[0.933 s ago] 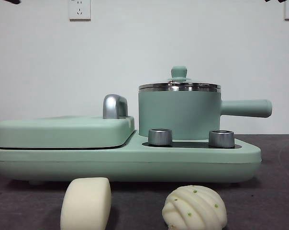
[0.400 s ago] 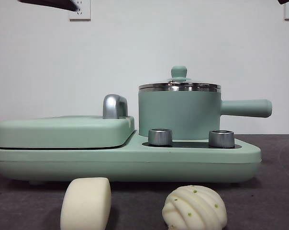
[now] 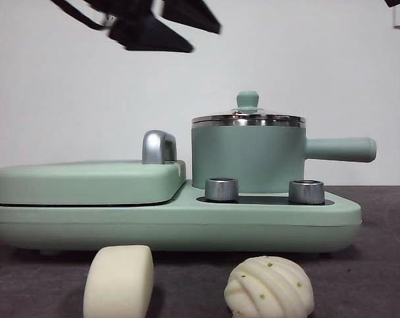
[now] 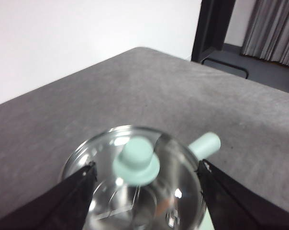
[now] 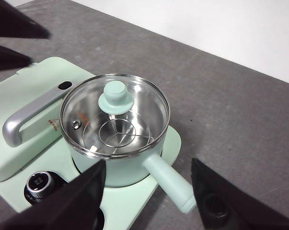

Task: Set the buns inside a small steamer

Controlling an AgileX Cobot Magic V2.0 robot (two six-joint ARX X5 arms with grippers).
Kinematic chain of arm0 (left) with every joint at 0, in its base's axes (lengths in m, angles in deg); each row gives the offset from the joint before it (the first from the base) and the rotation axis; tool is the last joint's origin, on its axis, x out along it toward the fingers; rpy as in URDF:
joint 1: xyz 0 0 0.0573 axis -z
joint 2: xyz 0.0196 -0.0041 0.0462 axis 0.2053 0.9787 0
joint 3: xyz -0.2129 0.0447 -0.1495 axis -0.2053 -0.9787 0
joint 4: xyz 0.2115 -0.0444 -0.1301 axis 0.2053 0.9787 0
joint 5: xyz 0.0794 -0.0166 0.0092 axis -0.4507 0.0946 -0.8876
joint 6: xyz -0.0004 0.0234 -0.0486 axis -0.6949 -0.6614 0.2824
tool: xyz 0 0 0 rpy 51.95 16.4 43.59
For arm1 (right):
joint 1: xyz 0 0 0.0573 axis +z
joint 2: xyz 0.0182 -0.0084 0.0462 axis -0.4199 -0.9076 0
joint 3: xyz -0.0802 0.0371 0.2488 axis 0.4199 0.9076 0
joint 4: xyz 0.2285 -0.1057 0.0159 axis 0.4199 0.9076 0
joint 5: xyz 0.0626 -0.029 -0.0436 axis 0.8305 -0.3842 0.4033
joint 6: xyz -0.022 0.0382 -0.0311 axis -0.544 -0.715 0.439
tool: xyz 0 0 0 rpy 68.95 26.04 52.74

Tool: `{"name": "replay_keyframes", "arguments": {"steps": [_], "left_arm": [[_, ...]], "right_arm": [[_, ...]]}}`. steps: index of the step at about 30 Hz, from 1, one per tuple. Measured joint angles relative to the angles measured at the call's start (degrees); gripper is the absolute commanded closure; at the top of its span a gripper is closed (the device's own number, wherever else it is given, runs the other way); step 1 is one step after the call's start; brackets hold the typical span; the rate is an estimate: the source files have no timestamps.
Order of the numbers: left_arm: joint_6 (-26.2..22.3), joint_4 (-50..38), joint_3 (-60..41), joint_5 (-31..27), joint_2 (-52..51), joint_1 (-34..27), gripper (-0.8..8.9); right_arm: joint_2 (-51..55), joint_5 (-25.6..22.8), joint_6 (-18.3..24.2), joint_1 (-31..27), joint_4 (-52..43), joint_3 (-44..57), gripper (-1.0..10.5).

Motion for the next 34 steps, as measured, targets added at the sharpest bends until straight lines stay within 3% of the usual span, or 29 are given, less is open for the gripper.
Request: {"name": "replay_keyframes", "arguments": {"steps": [12,25,31,34], "left_arm": [[-0.33,-1.31,13.44,-2.14,16.79,3.76,4.82],[-1.79,-0.96,14.38,-4.33,21.84,3.76,4.86],[-1.81,-0.72,14.38,-4.81,21.84,3.76,7.1],[-1.99,-0.35,14.45,-5.33,21.84,3.96,7.69]], "right_arm": [[0.0,0.0,-0.02,0.0,0.0,0.0,6.6],[0.0,0.0,-0.04,0.0,0.0,0.0,6.6],[0.0,0.0,-0.02,0.0,0.0,0.0,6.6],[0.0,-0.02,-0.04,0.0,0.0,0.0,6.6]]}}
